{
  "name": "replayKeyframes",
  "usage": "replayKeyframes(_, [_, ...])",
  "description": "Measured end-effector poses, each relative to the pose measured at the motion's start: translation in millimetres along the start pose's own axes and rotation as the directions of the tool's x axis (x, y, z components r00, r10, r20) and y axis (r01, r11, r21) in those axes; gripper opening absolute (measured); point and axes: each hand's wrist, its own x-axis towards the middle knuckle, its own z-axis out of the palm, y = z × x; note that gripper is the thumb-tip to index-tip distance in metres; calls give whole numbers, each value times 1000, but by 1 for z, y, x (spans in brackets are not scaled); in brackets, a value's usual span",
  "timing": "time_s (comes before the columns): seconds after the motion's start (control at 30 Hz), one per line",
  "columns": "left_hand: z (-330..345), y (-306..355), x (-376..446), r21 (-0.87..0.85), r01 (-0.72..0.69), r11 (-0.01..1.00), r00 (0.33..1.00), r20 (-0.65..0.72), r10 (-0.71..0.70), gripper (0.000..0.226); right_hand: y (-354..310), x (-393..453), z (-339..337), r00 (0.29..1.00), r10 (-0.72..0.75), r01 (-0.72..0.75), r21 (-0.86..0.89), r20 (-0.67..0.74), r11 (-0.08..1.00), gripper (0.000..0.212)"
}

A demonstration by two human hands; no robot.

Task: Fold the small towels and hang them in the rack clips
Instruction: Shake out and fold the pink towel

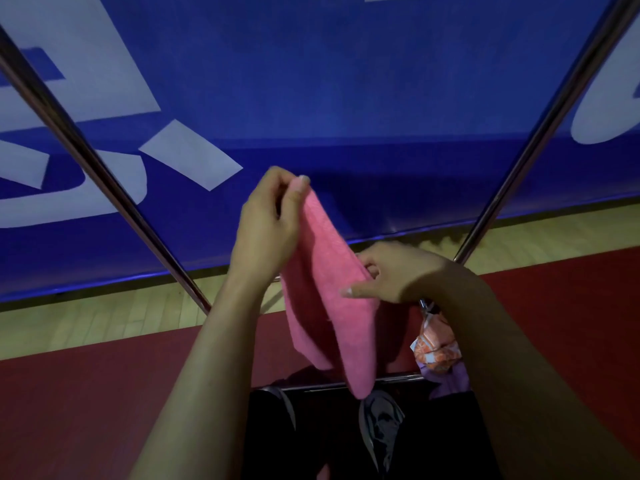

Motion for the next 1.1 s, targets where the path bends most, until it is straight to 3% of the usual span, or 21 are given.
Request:
replayKeyframes(0.13, [-12, -9, 5, -27, 119, 993, 974, -192, -122, 33, 11, -3, 3, 978, 128, -111, -107, 167, 988, 37])
replayKeyframes(0.27, [-20, -14, 7, -18, 172, 985, 950, -262, -171, 34, 21, 1, 11, 944, 212, -164, -197, 253, 966, 30])
replayKeyframes(0.37, [-22, -14, 7, -21, 189, 982, 946, -265, -187, 33, 18, 3, 12, 952, 225, -175, -235, 208, 956, 27])
replayKeyframes(0.47, [-24, -13, 8, -32, 212, 977, 946, -246, -213, 35, 13, 6, 8, 976, 210, -200, -134, 64, 971, 27])
replayKeyframes(0.57, [-22, -9, 7, -63, 241, 968, 959, -135, -248, 41, 4, 6, 0, 983, 135, -130, 52, -127, 990, 25])
replayKeyframes(0.73, [-15, -2, -1, 46, 124, 991, 960, 247, -132, 40, -15, 7, -12, 954, 82, 41, 396, -289, 917, 32])
replayKeyframes(0.83, [-12, 7, -6, 10, 59, 998, 884, 463, -57, 30, -19, 9, -9, 944, 142, 107, 683, -297, 722, 44])
replayKeyframes(0.93, [-6, 9, -10, 21, 44, 999, 799, 600, -48, 34, -20, 8, -11, 953, 172, 139, 866, -248, 480, 34])
replayKeyframes(1.1, [5, 9, -14, 66, 36, 997, 777, 626, -70, 57, -22, 7, -14, 952, 203, 139, 916, -228, 376, 27])
